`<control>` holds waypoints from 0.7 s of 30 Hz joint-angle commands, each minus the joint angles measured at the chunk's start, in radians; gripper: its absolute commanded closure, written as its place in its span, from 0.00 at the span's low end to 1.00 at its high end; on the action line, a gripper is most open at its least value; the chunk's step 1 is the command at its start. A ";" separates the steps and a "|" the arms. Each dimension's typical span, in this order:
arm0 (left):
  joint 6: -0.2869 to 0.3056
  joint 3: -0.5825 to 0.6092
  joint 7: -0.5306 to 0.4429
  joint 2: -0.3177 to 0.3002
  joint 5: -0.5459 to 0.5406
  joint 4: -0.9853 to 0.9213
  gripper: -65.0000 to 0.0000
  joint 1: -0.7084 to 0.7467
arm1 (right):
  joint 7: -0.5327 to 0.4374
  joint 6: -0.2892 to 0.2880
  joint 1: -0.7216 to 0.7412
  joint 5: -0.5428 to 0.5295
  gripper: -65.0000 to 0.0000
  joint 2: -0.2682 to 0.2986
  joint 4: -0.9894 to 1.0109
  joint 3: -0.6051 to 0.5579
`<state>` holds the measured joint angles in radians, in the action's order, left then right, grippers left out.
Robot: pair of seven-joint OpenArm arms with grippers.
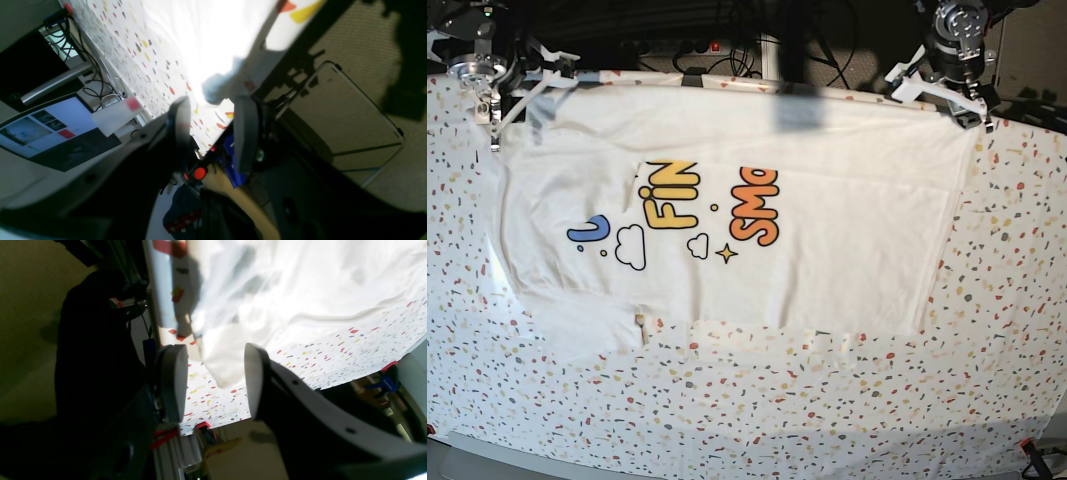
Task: Fold the T-shirt properly
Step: 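Open both grippers and release the shirt edge, then move both open grippers over the shirt toward its hem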
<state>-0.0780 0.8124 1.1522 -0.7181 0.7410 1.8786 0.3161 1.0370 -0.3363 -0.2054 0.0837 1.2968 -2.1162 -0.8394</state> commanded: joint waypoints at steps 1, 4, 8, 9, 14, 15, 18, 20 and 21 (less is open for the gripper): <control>-0.008 -0.008 0.006 -0.014 0.056 0.018 0.68 0.002 | 0.003 0.019 0.003 0.027 0.57 0.023 -0.014 0.008; -0.022 -0.008 0.007 -0.014 0.172 0.018 0.72 0.000 | -0.001 0.040 0.005 0.082 0.57 -0.008 -0.014 0.008; -0.122 -0.027 0.011 -0.014 0.276 0.018 0.72 -0.003 | -0.008 0.051 0.006 0.098 0.57 -0.080 -0.014 0.008; -0.146 -0.035 0.011 -0.014 0.309 0.018 0.72 -0.003 | -0.009 0.063 0.006 0.101 0.57 -0.101 -0.014 0.008; -0.275 -0.064 -0.039 -0.014 0.423 0.018 0.72 -0.006 | -0.020 0.156 0.006 0.182 0.57 -0.197 -0.014 0.008; -0.284 -0.066 -0.073 -0.014 0.416 0.018 0.72 -0.006 | -0.021 0.189 0.006 0.208 0.57 -0.220 -0.014 0.008; -0.299 -0.066 -0.179 -0.014 0.379 0.018 0.72 -0.006 | -0.020 0.302 0.006 0.319 0.57 -0.290 -0.014 0.009; -0.300 -0.066 -0.216 -0.013 0.372 0.018 0.72 -0.006 | -0.020 0.348 0.006 0.377 0.57 -0.332 -0.014 0.009; -0.300 -0.066 -0.223 -0.013 0.373 0.018 0.72 -0.006 | -0.020 0.352 0.006 0.394 0.57 -0.351 -0.014 0.009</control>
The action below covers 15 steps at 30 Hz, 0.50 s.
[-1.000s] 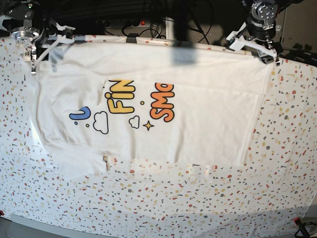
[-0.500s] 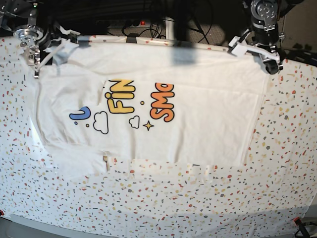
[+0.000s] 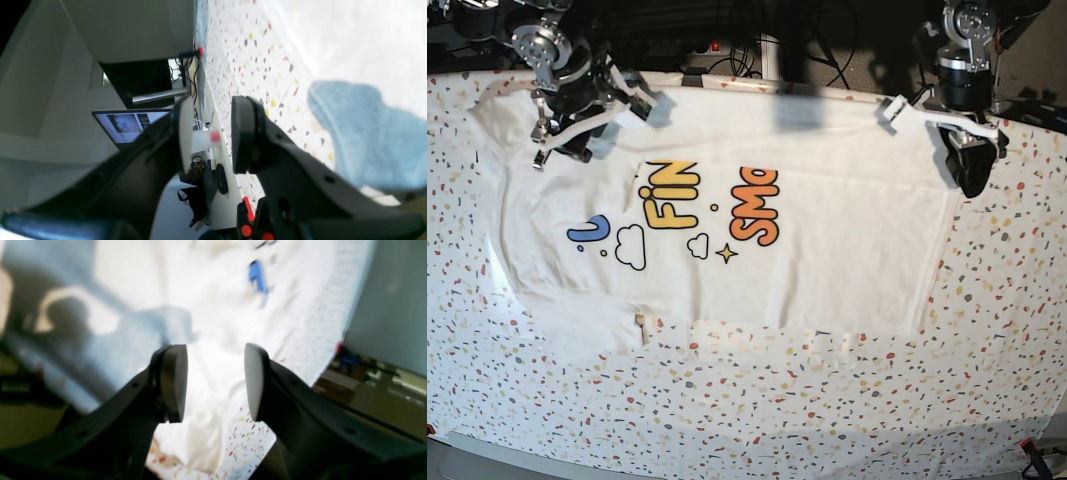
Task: Fold the T-shirt properly
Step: 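Move both open grippers over the shirt toward its hem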
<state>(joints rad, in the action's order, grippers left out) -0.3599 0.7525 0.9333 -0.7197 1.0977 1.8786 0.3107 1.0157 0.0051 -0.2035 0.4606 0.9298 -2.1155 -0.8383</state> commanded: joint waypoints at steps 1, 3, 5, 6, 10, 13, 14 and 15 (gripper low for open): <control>-0.018 -0.006 -0.009 -0.012 0.016 0.018 0.72 -0.001 | 0.001 0.011 0.005 0.025 0.57 -0.003 -0.014 0.008; -0.018 -0.006 -0.016 -0.012 0.009 0.018 0.72 -0.004 | -0.005 0.011 0.009 0.034 0.57 -0.044 -0.014 0.009; -0.019 -0.006 -0.019 -0.012 -0.042 0.018 0.72 -0.024 | -0.006 0.021 0.021 0.034 0.57 -0.092 -0.014 0.026; -0.021 -0.006 -0.019 -0.012 -0.079 0.018 0.72 -0.040 | -0.007 0.030 0.028 0.034 0.57 -0.118 -0.014 0.043; -0.030 -0.006 -0.019 -0.012 -0.198 0.018 0.72 -0.132 | -0.027 0.079 0.071 0.033 0.57 -0.212 -0.014 0.162; -0.030 -0.006 -0.030 -0.011 -0.256 0.018 0.72 -0.211 | -0.060 0.190 0.104 0.033 0.57 -0.257 -0.014 0.276; -0.030 -0.006 -0.040 -0.011 -0.272 0.018 0.72 -0.237 | -0.060 0.229 0.111 0.033 0.57 -0.259 -0.014 0.309; -0.030 -0.006 -0.048 -0.008 -0.286 0.018 0.72 -0.262 | -0.058 0.268 0.115 0.033 0.57 -0.258 -0.014 0.341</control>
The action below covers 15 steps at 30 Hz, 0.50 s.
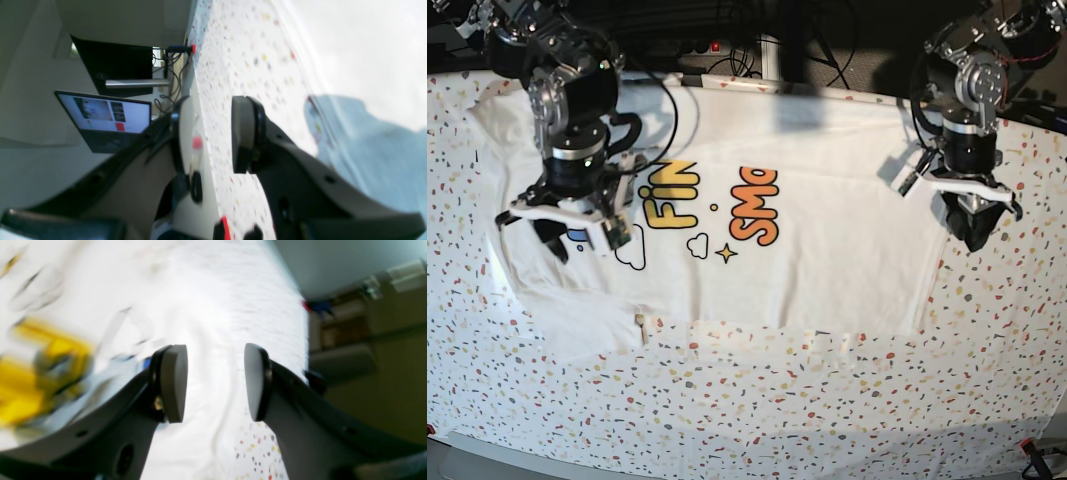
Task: Fold the T-shirt properly
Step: 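Move both open grippers over the shirt toward its hem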
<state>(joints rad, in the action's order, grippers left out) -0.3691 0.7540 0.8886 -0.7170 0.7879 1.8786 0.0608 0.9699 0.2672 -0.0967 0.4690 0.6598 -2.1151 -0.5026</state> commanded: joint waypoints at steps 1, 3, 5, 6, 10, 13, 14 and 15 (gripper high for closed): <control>-0.021 -0.007 -0.012 -0.009 0.009 0.018 0.72 -0.038 | -0.011 0.042 0.008 0.024 0.57 0.016 -0.015 0.037; -0.021 -0.007 -0.023 -0.003 -0.026 0.018 0.72 -0.088 | -0.007 0.082 0.007 -0.011 0.57 0.027 -0.015 0.088; -0.021 -0.007 -0.027 0.008 -0.047 0.018 0.72 -0.132 | -0.015 0.082 0.007 -0.063 0.57 0.045 -0.015 0.119; -0.021 -0.007 -0.027 0.017 -0.058 0.018 0.72 -0.152 | -0.026 0.082 0.007 -0.090 0.57 0.057 -0.015 0.126; -0.021 -0.007 -0.032 0.071 -0.069 0.018 0.72 -0.217 | -0.145 0.080 0.008 -0.212 0.57 0.121 -0.014 0.129; -0.021 -0.007 -0.076 0.113 -0.140 0.017 0.72 -0.256 | -0.263 0.077 0.013 -0.300 0.57 0.156 -0.014 0.129; -0.021 -0.007 -0.096 0.126 -0.179 0.017 0.72 -0.269 | -0.276 0.077 0.023 -0.318 0.57 0.154 -0.014 0.130; -0.020 -0.007 -0.117 0.138 -0.217 0.017 0.72 -0.282 | -0.275 0.077 0.036 -0.328 0.57 0.151 -0.014 0.130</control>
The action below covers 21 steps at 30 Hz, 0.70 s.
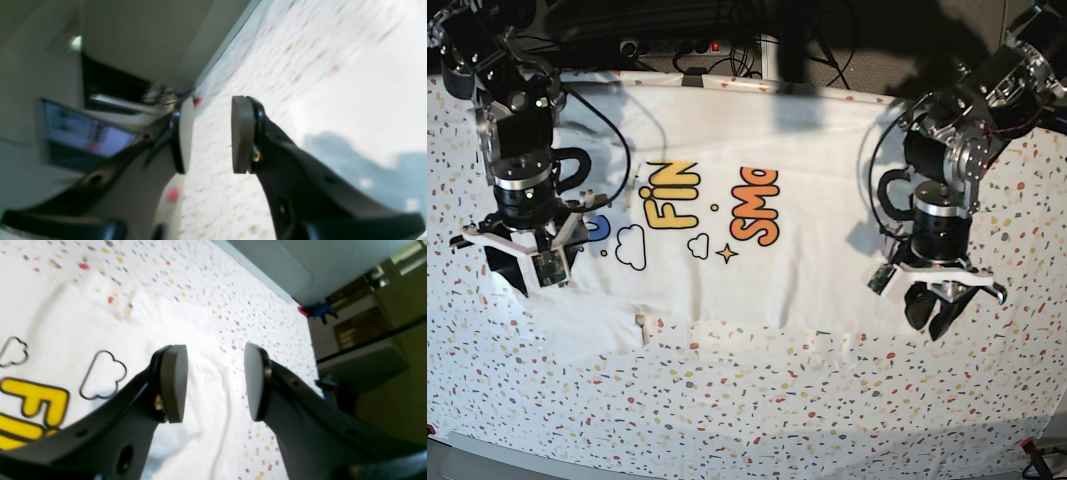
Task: Fold the T-shirt properly
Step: 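Move both open grippers over the shirt toward its hem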
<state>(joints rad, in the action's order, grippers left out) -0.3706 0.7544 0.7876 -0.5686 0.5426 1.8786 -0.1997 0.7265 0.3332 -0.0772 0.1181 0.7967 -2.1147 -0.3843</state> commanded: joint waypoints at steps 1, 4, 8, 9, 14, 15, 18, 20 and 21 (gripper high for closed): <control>-0.018 -0.008 -0.035 -0.001 -0.003 0.017 0.72 -0.035 | -0.031 0.011 0.033 0.024 0.57 0.009 -0.012 0.012; -0.013 -0.008 -0.059 0.014 -0.068 0.013 0.72 -0.077 | -0.030 0.011 0.090 0.039 0.57 0.010 0.013 0.012; 0.027 -0.010 -0.056 0.014 -0.090 0.013 0.72 -0.127 | -0.029 0.011 0.171 0.018 0.57 0.009 0.106 0.012; 0.047 -0.010 -0.057 0.014 -0.109 0.012 0.72 -0.138 | -0.028 0.011 0.195 -0.005 0.57 0.006 0.139 0.012; 0.141 -0.061 -0.115 0.035 -0.243 -0.041 0.72 -0.182 | -0.006 -0.059 0.323 -0.110 0.57 -0.041 0.351 0.012; 0.144 -0.078 -0.123 0.044 -0.264 -0.072 0.72 -0.192 | -0.006 -0.089 0.348 -0.142 0.57 -0.052 0.391 0.012; 0.168 -0.137 -0.147 0.076 -0.342 -0.204 0.72 -0.240 | -0.008 -0.227 0.418 -0.266 0.57 -0.080 0.490 0.012; 0.201 -0.174 -0.173 0.093 -0.410 -0.314 0.72 -0.282 | -0.008 -0.337 0.462 -0.350 0.57 -0.095 0.543 0.012; 0.232 -0.190 -0.186 0.101 -0.448 -0.373 0.72 -0.307 | -0.008 -0.393 0.483 -0.393 0.57 -0.102 0.565 0.012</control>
<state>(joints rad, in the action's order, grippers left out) -0.1265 0.5747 0.6182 -0.4618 0.0811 1.4853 -0.4782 0.7353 -0.0765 0.3790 -0.2939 0.6781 -1.5360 -0.3843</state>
